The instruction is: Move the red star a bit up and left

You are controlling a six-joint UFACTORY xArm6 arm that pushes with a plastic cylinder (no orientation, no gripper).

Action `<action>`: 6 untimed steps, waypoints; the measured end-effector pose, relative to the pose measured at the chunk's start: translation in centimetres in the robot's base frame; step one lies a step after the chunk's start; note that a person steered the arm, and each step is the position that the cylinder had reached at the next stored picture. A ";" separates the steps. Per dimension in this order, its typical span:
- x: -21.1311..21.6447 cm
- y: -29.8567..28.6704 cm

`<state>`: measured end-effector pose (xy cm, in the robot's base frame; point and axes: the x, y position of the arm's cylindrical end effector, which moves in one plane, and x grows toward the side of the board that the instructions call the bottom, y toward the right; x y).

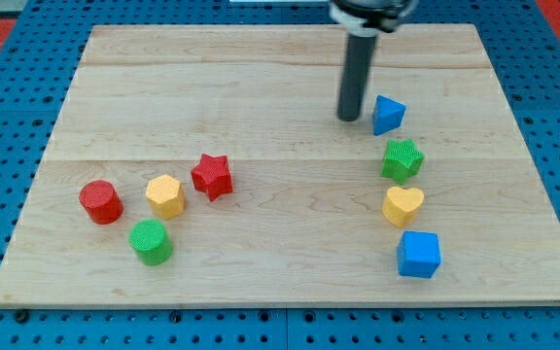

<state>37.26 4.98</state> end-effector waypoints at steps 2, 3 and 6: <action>9.8 -2.1; 14.8 -6.9; 7.4 -10.6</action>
